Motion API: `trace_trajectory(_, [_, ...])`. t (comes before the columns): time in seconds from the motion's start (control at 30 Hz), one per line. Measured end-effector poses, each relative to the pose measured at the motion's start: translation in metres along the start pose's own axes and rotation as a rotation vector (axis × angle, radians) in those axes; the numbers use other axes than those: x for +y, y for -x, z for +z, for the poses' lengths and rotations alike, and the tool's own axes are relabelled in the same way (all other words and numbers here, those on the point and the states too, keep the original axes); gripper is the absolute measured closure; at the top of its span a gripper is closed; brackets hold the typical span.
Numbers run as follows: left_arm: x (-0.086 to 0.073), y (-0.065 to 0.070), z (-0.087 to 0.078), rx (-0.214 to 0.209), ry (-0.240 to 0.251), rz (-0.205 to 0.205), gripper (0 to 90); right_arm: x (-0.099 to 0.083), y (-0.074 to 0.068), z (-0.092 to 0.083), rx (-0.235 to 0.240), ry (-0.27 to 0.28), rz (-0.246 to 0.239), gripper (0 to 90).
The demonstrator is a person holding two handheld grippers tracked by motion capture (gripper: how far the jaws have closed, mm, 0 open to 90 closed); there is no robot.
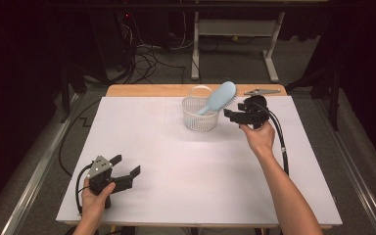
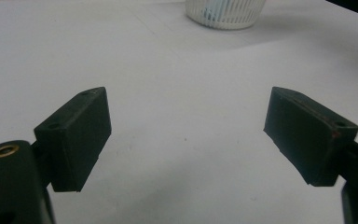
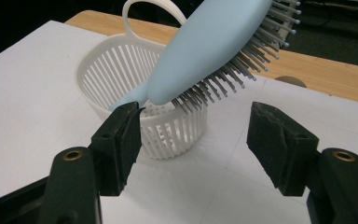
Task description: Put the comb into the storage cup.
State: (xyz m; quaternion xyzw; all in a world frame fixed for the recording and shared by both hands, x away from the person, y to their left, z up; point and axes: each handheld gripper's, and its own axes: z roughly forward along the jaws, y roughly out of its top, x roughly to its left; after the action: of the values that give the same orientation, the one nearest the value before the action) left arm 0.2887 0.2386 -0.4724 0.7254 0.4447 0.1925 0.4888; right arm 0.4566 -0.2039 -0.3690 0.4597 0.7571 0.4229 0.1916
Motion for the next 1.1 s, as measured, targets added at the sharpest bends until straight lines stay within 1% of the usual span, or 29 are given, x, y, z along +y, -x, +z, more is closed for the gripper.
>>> trace_trajectory(0.47, [0.0, 0.0, 0.0, 0.0, 0.002, -0.002, 15.5, -0.007, 0.005, -0.009, -0.001, 0.011, -0.002, 35.8])
trace_trajectory(1.1, [0.0, 0.0, 0.0, 0.001, 0.002, -0.003, 15.5, -0.017, 0.012, -0.02, 0.003, 0.026, 0.017, 35.7])
